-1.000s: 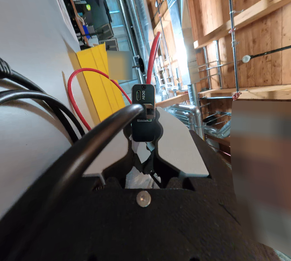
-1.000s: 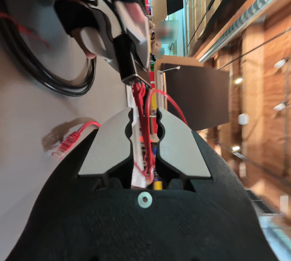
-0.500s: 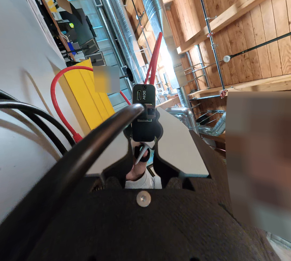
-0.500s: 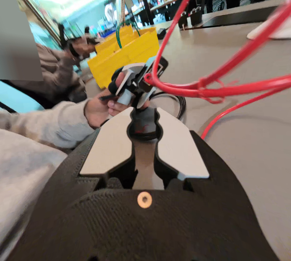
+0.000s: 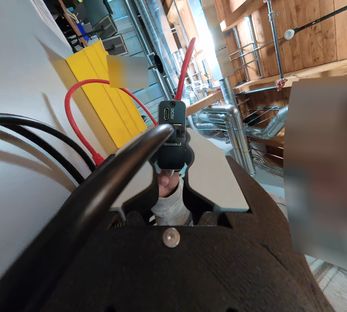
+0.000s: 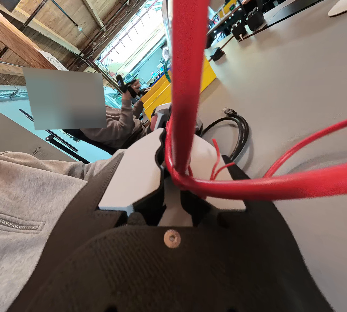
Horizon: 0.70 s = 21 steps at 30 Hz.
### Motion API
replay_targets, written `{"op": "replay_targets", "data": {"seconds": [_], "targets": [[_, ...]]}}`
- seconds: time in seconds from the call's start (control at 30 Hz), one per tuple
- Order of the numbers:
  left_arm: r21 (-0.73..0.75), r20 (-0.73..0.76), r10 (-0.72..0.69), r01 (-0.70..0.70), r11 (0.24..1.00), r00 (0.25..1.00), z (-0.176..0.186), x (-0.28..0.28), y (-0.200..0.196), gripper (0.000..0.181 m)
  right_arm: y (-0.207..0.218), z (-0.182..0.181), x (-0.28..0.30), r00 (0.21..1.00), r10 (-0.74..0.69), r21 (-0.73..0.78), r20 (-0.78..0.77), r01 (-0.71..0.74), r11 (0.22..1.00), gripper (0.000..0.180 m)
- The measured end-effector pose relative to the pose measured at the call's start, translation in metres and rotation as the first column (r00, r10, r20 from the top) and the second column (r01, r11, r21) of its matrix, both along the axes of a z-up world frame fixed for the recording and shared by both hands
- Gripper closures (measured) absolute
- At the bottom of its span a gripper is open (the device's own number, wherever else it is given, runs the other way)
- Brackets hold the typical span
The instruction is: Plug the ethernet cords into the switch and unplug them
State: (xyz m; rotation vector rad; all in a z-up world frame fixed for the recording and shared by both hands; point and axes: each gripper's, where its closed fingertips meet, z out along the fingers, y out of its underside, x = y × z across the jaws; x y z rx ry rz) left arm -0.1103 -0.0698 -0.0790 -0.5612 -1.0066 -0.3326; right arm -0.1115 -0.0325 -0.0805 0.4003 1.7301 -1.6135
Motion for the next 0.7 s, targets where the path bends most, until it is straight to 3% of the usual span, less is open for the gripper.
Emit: {"op": "replay_targets", "data": {"seconds": [0.7], "targets": [[-0.144, 0.022, 0.038, -0.034, 0.989, 0.999, -0.009, -0.001, 0.013, 0.155, 0.005, -0.013, -0.008, 0.999, -0.018, 0.081, -0.028, 0.021, 0.996, 0.169]]}}
